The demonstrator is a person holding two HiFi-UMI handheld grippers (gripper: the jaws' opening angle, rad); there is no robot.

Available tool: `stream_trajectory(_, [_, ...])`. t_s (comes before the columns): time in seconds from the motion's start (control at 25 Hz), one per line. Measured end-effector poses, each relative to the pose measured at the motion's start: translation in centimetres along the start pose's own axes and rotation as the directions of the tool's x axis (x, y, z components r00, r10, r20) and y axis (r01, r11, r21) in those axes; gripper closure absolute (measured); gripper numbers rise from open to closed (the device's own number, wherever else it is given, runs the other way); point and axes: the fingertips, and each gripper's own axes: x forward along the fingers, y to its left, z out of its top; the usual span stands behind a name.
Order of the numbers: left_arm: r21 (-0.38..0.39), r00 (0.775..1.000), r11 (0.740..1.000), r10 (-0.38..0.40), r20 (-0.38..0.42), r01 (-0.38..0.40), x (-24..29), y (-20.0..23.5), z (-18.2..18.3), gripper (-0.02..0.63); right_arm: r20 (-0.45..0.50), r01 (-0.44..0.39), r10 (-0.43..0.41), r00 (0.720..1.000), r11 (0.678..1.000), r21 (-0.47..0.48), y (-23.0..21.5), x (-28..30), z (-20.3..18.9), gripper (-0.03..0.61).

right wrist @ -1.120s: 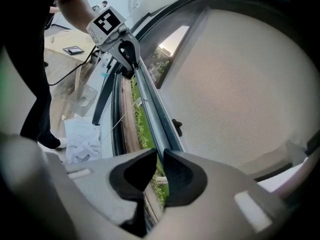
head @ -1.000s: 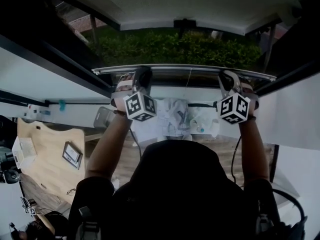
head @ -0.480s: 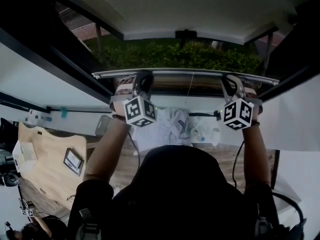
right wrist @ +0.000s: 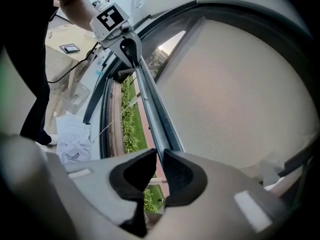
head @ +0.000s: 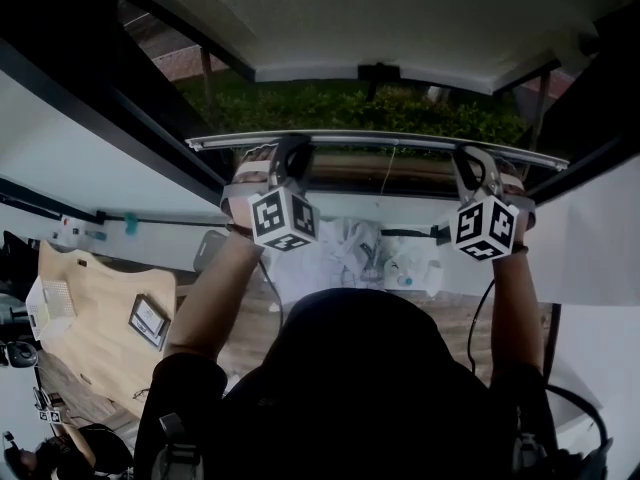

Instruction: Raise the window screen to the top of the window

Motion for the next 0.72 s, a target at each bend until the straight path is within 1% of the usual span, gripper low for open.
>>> stream_trajectory(0.16, [0.003, 1.000, 1.000, 0.009, 0.006, -0.009, -0.7, 1.1, 0.6, 0.566, 0.013, 0.018, -0.018, 1.000, 1.000, 0.009, -1.1, -0.7, 0.6, 0.532])
stream_trajectory(0.28, [0.003, 1.000, 1.000, 0.009, 0.007, -0.009, -0.9, 1.5, 0.7, 0.566, 0.016, 0.009, -0.009, 1.000, 1.000, 0.000, -1.4, -1.0, 0.8, 0.532])
stream_trajectory(0.44, [-0.014, 1.000, 1.000, 0.028, 0.010, -0.028, -1.2, 2.0, 0.9, 0.563, 0.030, 0.011, -0.011, 0.999, 1.000, -0.004, -1.9, -1.3, 1.1, 0.532])
stream_trajectory(0.6, [-0.022, 0.999, 0.999, 0.032, 0.009, -0.032, -1.4, 2.4, 1.2, 0.563, 0.022, 0.008, -0.008, 1.000, 1.000, -0.013, -2.2, -1.5, 1.3, 0.532])
stream_trajectory(0.72, [-0.027, 0.999, 0.999, 0.045, 0.013, -0.045, -1.8, 3.0, 1.5, 0.561, 0.038, 0.023, -0.022, 0.999, 1.000, -0.008, -2.9, -2.0, 1.7, 0.532])
